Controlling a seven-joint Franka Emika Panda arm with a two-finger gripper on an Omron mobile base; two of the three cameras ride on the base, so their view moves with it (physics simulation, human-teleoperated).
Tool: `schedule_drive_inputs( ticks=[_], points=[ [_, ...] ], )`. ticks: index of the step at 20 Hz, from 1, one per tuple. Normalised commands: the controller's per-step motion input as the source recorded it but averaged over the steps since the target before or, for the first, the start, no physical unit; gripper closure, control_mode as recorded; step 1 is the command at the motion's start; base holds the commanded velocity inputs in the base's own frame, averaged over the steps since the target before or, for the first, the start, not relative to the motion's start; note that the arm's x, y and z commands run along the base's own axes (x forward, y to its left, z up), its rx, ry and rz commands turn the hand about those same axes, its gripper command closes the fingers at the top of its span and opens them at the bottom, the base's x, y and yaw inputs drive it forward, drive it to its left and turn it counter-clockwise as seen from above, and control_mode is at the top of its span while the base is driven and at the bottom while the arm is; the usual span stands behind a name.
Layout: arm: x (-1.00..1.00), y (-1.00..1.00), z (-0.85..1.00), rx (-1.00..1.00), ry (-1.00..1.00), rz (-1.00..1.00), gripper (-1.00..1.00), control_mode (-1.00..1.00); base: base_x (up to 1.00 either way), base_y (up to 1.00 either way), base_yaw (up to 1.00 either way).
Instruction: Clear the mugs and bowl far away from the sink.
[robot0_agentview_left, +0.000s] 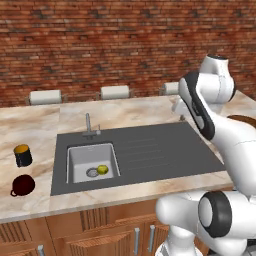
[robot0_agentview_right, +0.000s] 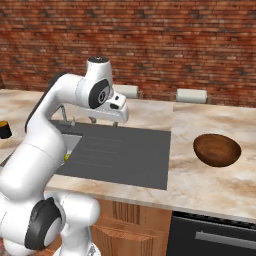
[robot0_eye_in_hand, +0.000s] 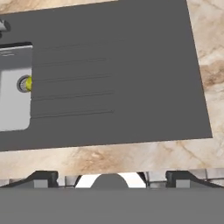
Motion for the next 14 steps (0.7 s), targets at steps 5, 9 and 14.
schedule_drive_inputs(
  ticks=[5, 9, 14],
  points=[
    [0.37, -0.59, -0.01, 0.0, 0.09, -0.05, -1.0, -1.0, 0.0, 0.0, 0.0],
    [0.92, -0.36, -0.3, -0.18, 0.47, -0.03, -1.0, -1.0, 0.0, 0.0, 0.0],
    [0.43, -0.68, -0.45, -0.09, 0.35, -0.09, -1.0, -1.0, 0.0, 0.0, 0.0]
  ],
)
